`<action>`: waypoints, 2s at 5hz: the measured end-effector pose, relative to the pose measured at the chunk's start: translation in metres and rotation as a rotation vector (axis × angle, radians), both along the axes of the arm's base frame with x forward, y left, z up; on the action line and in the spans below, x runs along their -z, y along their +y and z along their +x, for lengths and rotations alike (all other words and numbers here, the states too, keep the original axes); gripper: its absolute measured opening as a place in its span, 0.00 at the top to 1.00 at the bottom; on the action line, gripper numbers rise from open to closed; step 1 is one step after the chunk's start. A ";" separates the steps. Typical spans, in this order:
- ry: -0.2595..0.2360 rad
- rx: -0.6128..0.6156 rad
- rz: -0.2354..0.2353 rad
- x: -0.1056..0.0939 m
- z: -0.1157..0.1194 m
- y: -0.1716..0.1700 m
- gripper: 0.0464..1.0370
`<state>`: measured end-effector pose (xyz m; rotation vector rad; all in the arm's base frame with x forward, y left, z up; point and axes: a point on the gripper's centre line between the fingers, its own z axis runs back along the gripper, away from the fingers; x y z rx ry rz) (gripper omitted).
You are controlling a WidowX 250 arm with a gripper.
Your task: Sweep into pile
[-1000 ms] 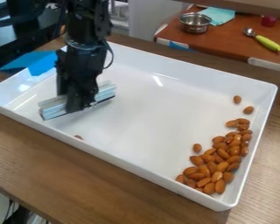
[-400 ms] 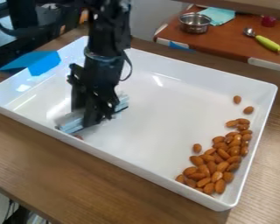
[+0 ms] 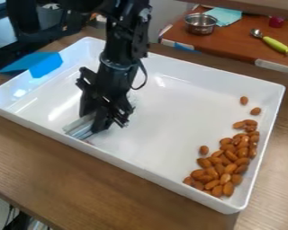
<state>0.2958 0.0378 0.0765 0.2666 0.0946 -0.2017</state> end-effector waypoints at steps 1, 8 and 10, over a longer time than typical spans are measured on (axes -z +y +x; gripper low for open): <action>0.014 -0.003 -0.002 0.000 -0.001 -0.009 0.66; 0.011 -0.081 -0.243 -0.026 0.015 -0.076 0.66; -0.041 -0.088 -0.245 -0.036 0.020 -0.028 0.66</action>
